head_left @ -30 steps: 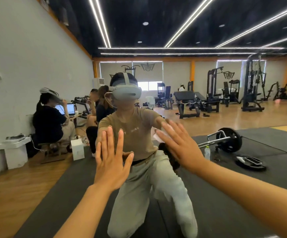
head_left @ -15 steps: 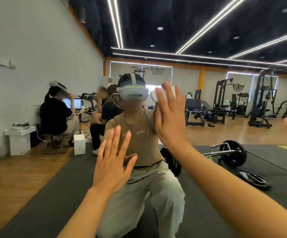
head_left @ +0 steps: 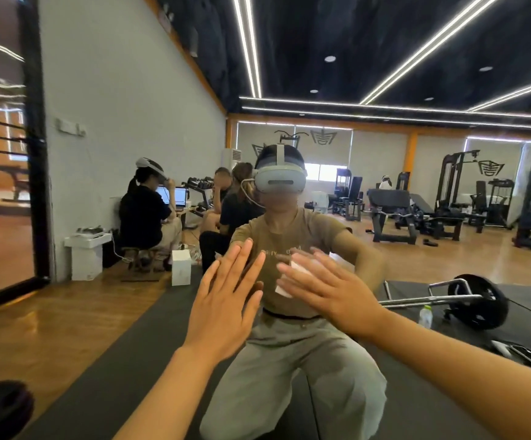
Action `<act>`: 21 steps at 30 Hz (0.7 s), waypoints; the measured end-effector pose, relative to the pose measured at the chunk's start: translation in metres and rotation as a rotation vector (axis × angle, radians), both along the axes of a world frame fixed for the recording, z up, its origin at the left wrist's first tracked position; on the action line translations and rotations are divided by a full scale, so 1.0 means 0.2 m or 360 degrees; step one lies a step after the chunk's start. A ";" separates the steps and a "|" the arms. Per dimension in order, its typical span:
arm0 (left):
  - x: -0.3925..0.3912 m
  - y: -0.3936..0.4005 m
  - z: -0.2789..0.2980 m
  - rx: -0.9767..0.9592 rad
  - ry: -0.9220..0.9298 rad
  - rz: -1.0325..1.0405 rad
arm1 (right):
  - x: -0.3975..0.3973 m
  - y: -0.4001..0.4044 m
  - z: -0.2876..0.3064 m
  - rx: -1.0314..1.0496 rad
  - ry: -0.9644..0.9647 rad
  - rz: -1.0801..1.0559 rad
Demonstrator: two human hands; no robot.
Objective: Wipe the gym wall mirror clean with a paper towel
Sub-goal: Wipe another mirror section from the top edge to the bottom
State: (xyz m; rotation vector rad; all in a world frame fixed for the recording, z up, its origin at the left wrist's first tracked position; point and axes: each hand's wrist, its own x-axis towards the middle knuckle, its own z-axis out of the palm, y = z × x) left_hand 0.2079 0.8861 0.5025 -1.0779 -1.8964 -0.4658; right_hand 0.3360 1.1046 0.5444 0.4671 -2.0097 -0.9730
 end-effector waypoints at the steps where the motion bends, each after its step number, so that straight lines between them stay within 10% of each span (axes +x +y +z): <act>1: -0.01 -0.01 0.00 -0.0005 0.0008 -0.0002 | -0.02 -0.01 0.12 -0.0070 0.0096 0.0021; 9: -0.06 -0.04 -0.03 0.0430 -0.0294 -0.0108 | -0.14 -0.18 0.82 -0.0974 0.0770 0.0143; 21: -0.16 -0.09 0.01 0.0450 -0.0336 0.0125 | -0.15 -0.16 -0.50 -0.0022 -0.0098 0.0021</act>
